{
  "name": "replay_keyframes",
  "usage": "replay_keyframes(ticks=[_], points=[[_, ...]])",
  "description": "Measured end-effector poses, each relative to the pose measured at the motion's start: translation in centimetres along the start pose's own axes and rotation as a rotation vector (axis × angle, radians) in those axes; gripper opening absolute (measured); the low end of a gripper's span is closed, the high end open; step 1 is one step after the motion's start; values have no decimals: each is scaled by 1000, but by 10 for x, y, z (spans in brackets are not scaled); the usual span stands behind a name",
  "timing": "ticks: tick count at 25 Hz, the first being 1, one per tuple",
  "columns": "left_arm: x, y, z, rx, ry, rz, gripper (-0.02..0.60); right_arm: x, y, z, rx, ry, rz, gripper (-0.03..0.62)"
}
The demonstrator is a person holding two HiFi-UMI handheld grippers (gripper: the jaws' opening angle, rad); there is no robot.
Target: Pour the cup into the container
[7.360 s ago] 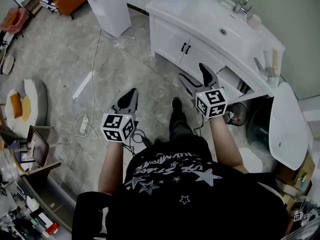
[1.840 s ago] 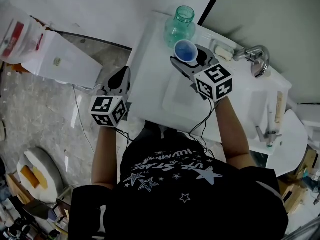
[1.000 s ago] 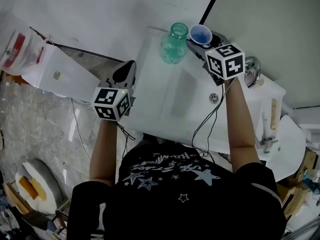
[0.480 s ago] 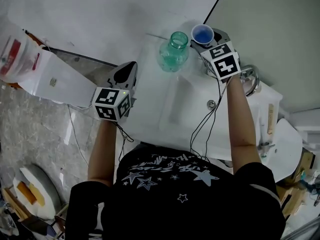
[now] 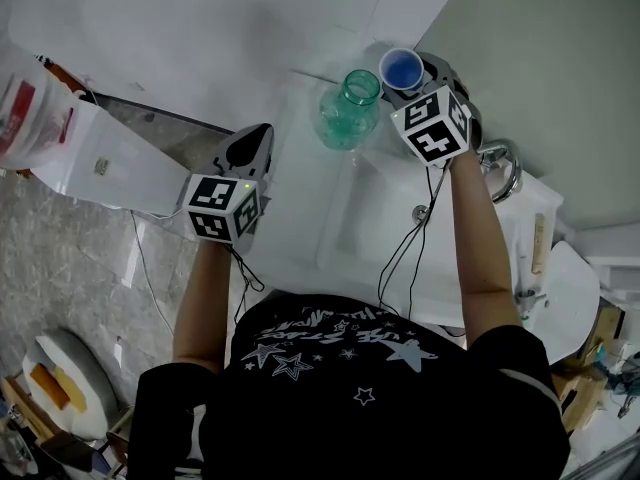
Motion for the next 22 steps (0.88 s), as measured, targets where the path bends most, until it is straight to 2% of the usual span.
replay_keyframes(ticks=[7,22], points=[[5,0,3,-8,7,-4,10,3,-8,4,-72,28,9,291],[4,4,7,-20,6,-11,10,9,-15,14,-285,153,61,295]])
Point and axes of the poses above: the fingertips, and each gripper's own axes: x forward along the fingers, z to its left, y out of its underside, the point moved 10 cm from there along -x, backward along the fingers, and after that the axes turned 7 degrees about z, right-handed, at the moved point
